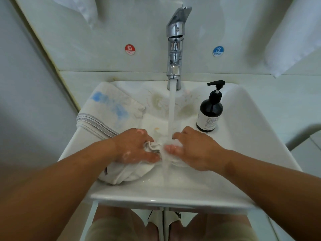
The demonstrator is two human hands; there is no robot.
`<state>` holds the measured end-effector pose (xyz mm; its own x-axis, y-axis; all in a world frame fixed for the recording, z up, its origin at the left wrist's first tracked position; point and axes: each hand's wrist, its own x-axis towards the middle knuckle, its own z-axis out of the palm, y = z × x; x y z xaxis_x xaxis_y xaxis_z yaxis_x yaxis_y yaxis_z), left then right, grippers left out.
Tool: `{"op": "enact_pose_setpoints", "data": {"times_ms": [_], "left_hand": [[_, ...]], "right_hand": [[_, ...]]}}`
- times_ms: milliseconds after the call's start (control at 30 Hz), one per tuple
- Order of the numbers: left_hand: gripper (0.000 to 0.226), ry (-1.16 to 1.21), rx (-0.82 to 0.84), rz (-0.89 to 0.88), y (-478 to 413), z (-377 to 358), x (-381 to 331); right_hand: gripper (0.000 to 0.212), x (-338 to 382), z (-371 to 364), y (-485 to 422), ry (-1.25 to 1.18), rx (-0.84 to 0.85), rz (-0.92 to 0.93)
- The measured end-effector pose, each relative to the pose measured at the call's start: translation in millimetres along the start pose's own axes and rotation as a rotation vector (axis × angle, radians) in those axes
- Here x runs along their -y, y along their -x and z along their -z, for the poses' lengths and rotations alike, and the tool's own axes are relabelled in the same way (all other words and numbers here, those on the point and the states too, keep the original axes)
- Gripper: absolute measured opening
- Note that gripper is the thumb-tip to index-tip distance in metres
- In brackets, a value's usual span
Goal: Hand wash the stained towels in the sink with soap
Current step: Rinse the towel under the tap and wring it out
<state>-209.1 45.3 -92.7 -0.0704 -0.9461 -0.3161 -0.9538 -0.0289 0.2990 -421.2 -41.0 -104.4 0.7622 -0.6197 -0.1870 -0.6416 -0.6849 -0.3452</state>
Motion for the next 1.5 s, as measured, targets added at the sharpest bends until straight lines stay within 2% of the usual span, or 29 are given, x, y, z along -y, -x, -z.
{"op": "enact_pose_setpoints", "data": {"times_ms": [100, 200, 267, 333, 367, 400, 467, 500, 533, 600, 667, 700, 767, 800, 867, 967, 1033, 1133, 1233, 1300, 1333, 1367, 1400, 1433, 1500], "left_hand": [[0.045, -0.021, -0.04, 0.0, 2, 2, 5], [0.051, -0.121, 0.019, -0.106, 7, -4, -3], [0.073, -0.172, 0.09, -0.036, 9, -14, -9], [0.092, -0.223, 0.106, 0.064, 6, -21, -11], [0.089, -0.247, 0.095, 0.077, 3, -23, -12], [0.077, -0.248, 0.077, 0.08, 0, -22, -11], [0.037, -0.197, 0.013, 0.056, -4, -17, -7], [0.021, -0.149, -0.034, 0.019, -4, -14, -5], [0.019, -0.094, -0.072, -0.026, -2, -10, -2], [0.034, 0.039, -0.122, -0.082, 4, -5, 3], [0.039, 0.124, -0.127, -0.084, 7, -6, 6], [0.044, 0.106, -0.097, -0.068, 6, -8, 7], [0.08, -0.047, -0.004, 0.002, 6, -12, 6], [0.093, -0.133, 0.028, 0.039, 5, -14, 5], [0.099, -0.221, 0.073, 0.03, 6, -18, 0], [0.093, -0.215, 0.083, -0.047, 6, -28, -4], [0.088, -0.218, 0.11, -0.053, 4, -32, -6], [0.073, -0.224, 0.118, -0.011, 0, -35, -7], [0.053, -0.301, 0.005, -0.035, -1, -25, -11], [0.039, -0.247, -0.079, -0.091, -1, -23, -18], [0.034, -0.23, -0.092, -0.13, -4, -22, -17], [0.032, -0.205, -0.078, -0.124, -4, -20, -18], [0.036, -0.184, -0.047, -0.112, -5, -19, -18], [0.047, -0.111, -0.039, -0.083, -4, -19, -17], [0.081, -0.11, 0.023, -0.05, 4, -18, -16]], "right_hand": [[0.066, 4, -2, 5, 0.209, 0.001, 0.03], [0.087, 6, -7, 8, 0.283, 0.04, 0.087], [0.087, 5, -9, 5, 0.263, 0.069, 0.065], [0.073, 3, -11, -1, 0.234, 0.095, 0.017], [0.063, 3, -9, -3, 0.251, 0.094, 0.01], [0.051, 3, -8, -5, 0.276, 0.092, 0.004], [0.024, 2, -6, -7, 0.214, 0.052, 0.016], [0.016, 1, -3, -5, 0.129, 0.023, 0.041], [0.02, -1, 0, -4, 0.042, 0.007, 0.063], [0.022, -6, 8, -2, -0.138, 0.025, 0.072], [0.027, -11, 13, 0, -0.227, 0.079, 0.053], [0.035, -15, 15, 1, -0.182, 0.106, 0.03], [0.048, -21, 20, 1, 0.053, 0.119, -0.027], [0.045, -22, 21, 2, 0.163, 0.118, -0.049], [0.054, -21, 20, 7, 0.206, 0.136, -0.02], [0.083, -4, 1, 12, 0.19, 0.13, 0.119], [0.089, -3, -14, 5, 0.26, 0.122, 0.114], [0.058, -11, -19, -7, 0.415, 0.177, 0.155], [0.039, -21, -14, -9, 0.214, 0.078, 0.104], [0.025, -18, -7, -6, 0.217, 0.037, 0.139], [0.033, -17, -2, -4, 0.238, 0.037, 0.146], [0.051, -15, 4, -1, 0.238, 0.024, 0.151], [0.061, -16, 11, 3, 0.239, 0.05, 0.117], [0.063, -20, 15, 6, 0.236, 0.076, 0.092], [0.056, -28, 25, 11, 0.244, 0.206, 0.044]]}}
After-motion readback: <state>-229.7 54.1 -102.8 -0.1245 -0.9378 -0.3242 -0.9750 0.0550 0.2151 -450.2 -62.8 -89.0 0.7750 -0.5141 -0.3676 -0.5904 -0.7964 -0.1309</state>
